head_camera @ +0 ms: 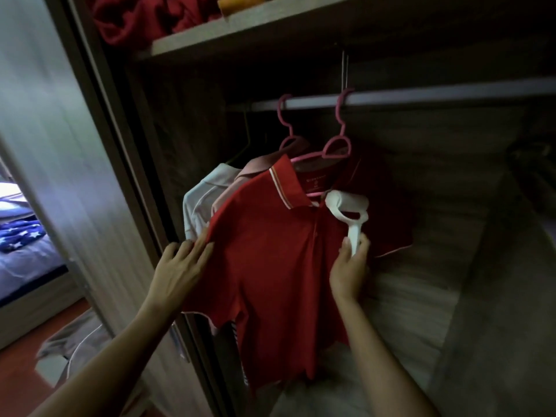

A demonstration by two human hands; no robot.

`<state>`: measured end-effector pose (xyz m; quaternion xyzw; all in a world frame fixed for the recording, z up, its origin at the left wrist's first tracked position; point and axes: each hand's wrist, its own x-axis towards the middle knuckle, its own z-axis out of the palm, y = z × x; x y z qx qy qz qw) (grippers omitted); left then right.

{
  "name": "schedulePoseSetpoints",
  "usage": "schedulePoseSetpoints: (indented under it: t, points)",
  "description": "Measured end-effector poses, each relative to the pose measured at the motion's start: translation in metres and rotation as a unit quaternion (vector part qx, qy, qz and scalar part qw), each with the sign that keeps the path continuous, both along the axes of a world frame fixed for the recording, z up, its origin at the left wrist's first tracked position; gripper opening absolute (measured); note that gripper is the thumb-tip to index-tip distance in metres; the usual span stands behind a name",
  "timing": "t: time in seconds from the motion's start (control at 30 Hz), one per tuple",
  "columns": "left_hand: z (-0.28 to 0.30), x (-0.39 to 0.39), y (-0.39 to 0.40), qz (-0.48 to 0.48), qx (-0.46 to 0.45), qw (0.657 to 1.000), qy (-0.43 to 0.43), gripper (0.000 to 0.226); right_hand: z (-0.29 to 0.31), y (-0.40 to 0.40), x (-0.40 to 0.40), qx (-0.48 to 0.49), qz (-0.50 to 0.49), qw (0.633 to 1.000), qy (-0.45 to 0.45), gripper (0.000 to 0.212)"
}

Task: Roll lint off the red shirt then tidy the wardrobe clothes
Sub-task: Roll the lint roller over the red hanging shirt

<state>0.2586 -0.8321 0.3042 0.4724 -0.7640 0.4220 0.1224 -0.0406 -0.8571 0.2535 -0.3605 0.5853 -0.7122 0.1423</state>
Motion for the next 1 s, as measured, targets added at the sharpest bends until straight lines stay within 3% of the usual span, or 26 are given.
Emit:
schedulePoseSetpoints:
  t: [0.13, 0.23, 0.33, 0.53, 0.63, 0.77, 1.0]
  points:
    - [-0.001, -0.002, 0.001, 0.013, 0.005, 1.0, 0.009, 0.051, -0.054, 0.0, 0.01, 0.111, 0.051, 0.993, -0.005, 0.026]
    - [-0.002, -0.005, 0.004, 0.066, 0.069, 0.995, 0.043, 0.064, -0.083, 0.01, 0.01, 0.15, 0.072, 0.986, -0.002, 0.025]
    - [-0.003, -0.005, 0.006, 0.103, 0.113, 0.987, 0.054, 0.068, -0.061, 0.007, 0.001, 0.105, 0.038, 0.994, -0.01, 0.028]
    - [0.004, -0.011, 0.006, 0.118, 0.099, 0.985, 0.077, 0.061, 0.005, -0.025, -0.023, -0.037, 0.023, 0.996, -0.082, 0.032]
    - [0.006, -0.012, 0.007, 0.12, 0.091, 0.985, 0.083, 0.061, -0.017, -0.046, -0.03, -0.002, 0.034, 0.991, -0.127, 0.034]
    - [0.005, -0.01, 0.007, 0.112, 0.066, 0.987, 0.094, 0.061, -0.087, -0.043, -0.024, 0.109, 0.063, 0.987, -0.099, 0.028]
    - [0.001, -0.012, 0.008, 0.096, 0.04, 0.988, 0.116, 0.062, -0.081, -0.022, -0.015, 0.024, 0.038, 0.997, -0.063, 0.031]
